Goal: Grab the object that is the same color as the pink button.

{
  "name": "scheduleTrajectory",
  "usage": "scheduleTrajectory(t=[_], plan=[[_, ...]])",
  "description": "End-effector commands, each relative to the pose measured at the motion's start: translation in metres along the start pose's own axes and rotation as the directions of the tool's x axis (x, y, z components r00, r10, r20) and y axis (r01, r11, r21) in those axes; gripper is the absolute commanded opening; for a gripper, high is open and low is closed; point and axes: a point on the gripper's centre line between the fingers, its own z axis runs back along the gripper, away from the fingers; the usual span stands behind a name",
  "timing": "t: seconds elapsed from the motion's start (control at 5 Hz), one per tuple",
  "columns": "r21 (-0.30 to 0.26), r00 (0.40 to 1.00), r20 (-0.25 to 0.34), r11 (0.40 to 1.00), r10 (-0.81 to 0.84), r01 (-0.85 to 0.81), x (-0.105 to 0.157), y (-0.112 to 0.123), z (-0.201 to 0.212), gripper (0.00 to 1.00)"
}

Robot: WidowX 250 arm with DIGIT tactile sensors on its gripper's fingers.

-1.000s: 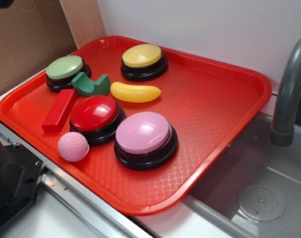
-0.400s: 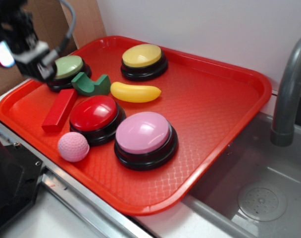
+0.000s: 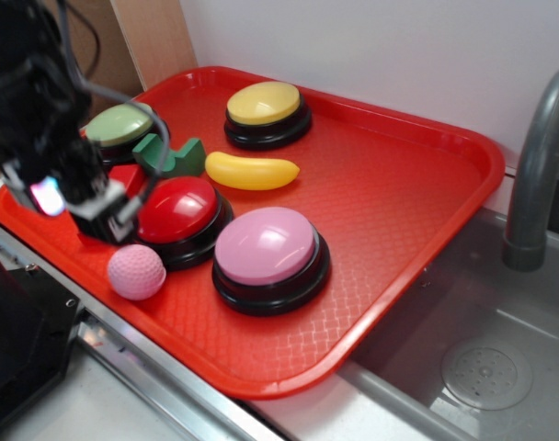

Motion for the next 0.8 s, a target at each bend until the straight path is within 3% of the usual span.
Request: scheduleTrajectory(t=[0.0, 0.2, 0.4, 0.6], plan=[[0.054, 1.0, 0.023, 0.999, 0.004, -0.005, 0.011, -0.012, -0.036, 1.0], [0.09, 1.0, 0.023, 0.996, -0.001, -0.001, 0.013, -0.015, -0.045, 0.71], [0.037, 0.999, 0.04, 0.999, -0.011, 0.009, 0.012, -0.019, -0.047, 0.0], [0.038, 0.999, 0.041, 0.999, -0.007, 0.005, 0.013, -0.018, -0.044, 0.0]])
